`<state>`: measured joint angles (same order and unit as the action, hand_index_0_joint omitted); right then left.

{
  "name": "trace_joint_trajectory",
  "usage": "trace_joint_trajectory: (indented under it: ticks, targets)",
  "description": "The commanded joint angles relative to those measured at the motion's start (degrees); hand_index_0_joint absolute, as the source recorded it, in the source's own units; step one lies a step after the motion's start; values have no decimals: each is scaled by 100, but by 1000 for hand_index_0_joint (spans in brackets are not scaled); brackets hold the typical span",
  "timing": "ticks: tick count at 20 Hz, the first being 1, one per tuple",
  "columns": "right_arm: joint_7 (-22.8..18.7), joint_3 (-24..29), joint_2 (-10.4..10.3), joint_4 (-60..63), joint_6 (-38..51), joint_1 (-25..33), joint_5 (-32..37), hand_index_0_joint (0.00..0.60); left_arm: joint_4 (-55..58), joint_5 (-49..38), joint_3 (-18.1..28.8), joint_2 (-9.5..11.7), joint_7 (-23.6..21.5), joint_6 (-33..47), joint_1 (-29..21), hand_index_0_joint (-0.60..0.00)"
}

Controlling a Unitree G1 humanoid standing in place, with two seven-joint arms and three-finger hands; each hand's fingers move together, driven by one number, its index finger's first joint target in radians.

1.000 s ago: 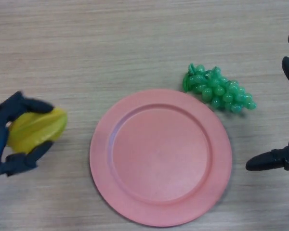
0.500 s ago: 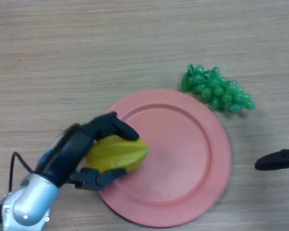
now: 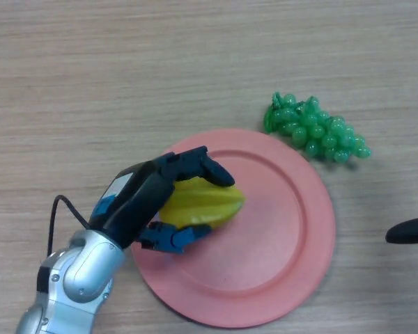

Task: Pick up the yellow starfruit and place it on the plate

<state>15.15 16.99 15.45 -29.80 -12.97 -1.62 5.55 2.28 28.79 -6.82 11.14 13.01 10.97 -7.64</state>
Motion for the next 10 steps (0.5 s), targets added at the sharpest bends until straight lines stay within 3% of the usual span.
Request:
trace_joint_trajectory:
  ticks: [1, 6, 7, 10]
  targets:
    - [-82, 459, 285, -362, 833, 118, 95, 0, 423, -313, 81, 4, -121, -22, -191, 0]
    - [-186, 467, 279, -440, 795, 138, 98, 0, 988, -561, 243, 100, 28, -148, -222, 0]
    - [-198, 453, 279, -440, 832, 141, 23, 0, 1106, -615, 385, 143, -134, -80, -277, 0]
    - [-219, 399, 293, -426, 853, 181, -146, 0, 1712, -1500, 715, 241, 2, -494, -209, 0]
